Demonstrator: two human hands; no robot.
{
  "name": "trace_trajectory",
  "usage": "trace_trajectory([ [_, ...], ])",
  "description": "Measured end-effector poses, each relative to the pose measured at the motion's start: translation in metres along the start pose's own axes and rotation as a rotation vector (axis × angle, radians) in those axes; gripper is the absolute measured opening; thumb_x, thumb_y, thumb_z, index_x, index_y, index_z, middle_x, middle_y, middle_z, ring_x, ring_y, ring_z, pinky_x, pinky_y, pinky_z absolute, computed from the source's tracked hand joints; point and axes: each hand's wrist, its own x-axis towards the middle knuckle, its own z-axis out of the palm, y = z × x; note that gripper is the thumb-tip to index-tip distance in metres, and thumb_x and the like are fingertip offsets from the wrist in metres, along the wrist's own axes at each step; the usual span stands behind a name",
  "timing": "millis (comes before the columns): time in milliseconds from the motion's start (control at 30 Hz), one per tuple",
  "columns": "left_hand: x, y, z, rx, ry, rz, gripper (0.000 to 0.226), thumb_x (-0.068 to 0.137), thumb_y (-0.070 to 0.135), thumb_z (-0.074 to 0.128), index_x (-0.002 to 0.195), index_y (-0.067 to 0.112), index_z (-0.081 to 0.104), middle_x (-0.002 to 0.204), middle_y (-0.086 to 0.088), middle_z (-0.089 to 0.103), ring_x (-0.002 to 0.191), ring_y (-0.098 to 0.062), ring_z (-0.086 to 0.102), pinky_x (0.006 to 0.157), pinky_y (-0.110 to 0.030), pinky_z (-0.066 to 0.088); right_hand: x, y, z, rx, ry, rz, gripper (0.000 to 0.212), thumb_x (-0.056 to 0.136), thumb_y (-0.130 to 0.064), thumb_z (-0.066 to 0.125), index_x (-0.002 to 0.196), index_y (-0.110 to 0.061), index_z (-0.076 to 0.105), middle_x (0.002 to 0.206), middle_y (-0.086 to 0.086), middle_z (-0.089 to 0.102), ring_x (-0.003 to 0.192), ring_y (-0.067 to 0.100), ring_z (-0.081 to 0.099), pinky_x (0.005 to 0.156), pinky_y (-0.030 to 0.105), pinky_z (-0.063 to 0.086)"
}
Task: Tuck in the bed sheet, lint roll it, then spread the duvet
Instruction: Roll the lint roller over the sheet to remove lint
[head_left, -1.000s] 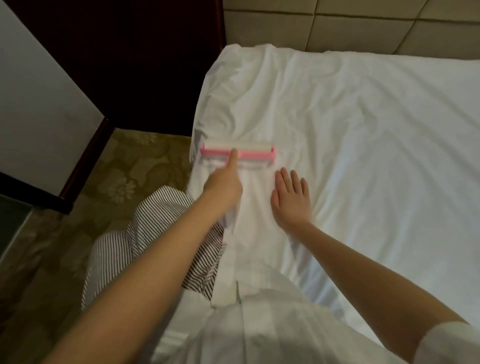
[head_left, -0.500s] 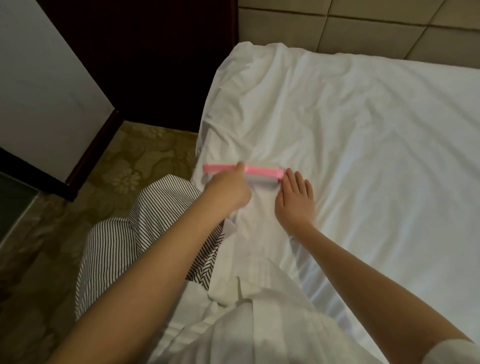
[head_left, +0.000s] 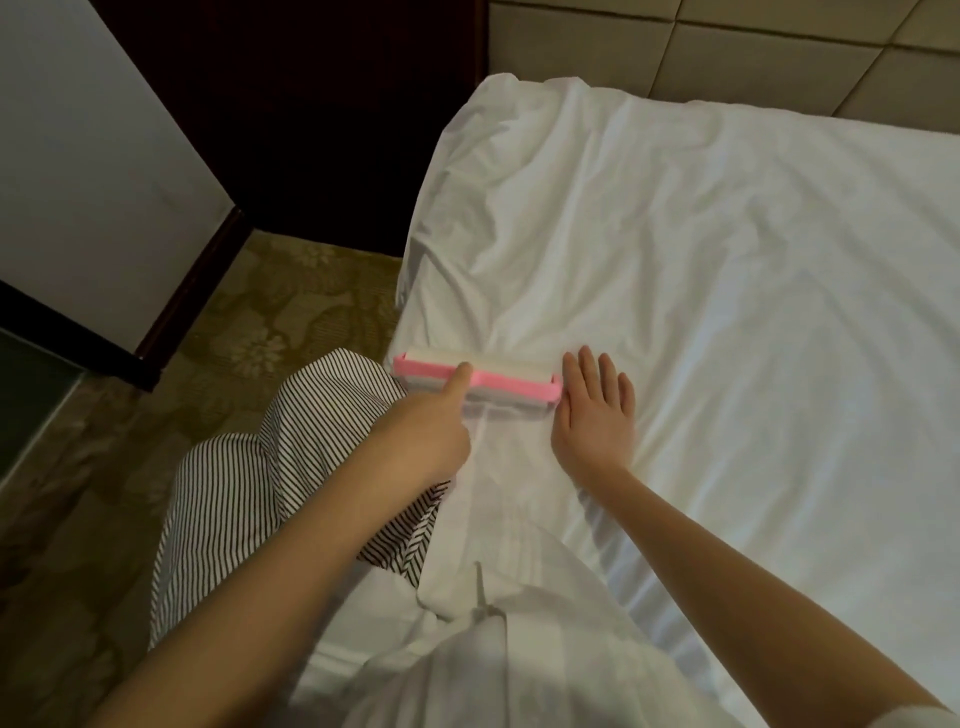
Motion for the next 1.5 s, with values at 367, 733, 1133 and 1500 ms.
trace_trajectory([
  [367,0.055,0.05,-0.024,-0.12,0.198,0.023,0.069,0.095,0.011,0.035,0.15,0.029,-0.001,0.124,-0.018,0.045,0.092,-0.027,0.053,0.072,-0.035,0.045,0.0,0.003,-0.005,0.095,0.042,0.002,0.069,0.086,-0.033,0.001,0.148,-0.017,0.028,0.156,0.0,0.022,0.145,0.018,0.012,0.116,0.031,-0.001],
  [733,-0.001,0.068,0.029,-0.107,0.199,0.218,0.064,0.099,0.021,0.036,0.149,0.037,0.001,0.077,-0.003,0.048,0.073,-0.022,0.053,0.063,-0.031,0.042,0.035,0.082,-0.052,0.134,0.441,0.14,0.054,0.071,-0.017,0.029,0.11,-0.006,0.065,0.117,0.01,0.065,0.112,0.032,0.056,0.094,0.037,0.026],
  [1133,0.11,0.162,-0.008,0.012,0.185,0.193,0.069,0.095,0.007,0.032,0.15,0.034,-0.001,0.096,-0.01,0.049,0.078,-0.023,0.049,0.061,-0.031,0.037,0.037,0.125,-0.045,0.011,-0.017,0.216,0.068,0.086,-0.038,0.004,0.151,-0.022,0.017,0.159,-0.004,0.009,0.146,0.016,0.002,0.117,0.035,-0.002],
  [1500,0.081,0.147,0.006,0.06,0.156,0.161,0.074,0.094,0.006,0.035,0.15,0.031,-0.005,0.114,-0.016,0.055,0.1,-0.031,0.056,0.07,-0.031,0.037,0.039,0.129,-0.035,0.064,0.064,0.214,0.079,0.08,-0.043,-0.006,0.148,-0.021,0.027,0.157,-0.003,0.019,0.145,0.017,0.01,0.116,0.036,0.002],
])
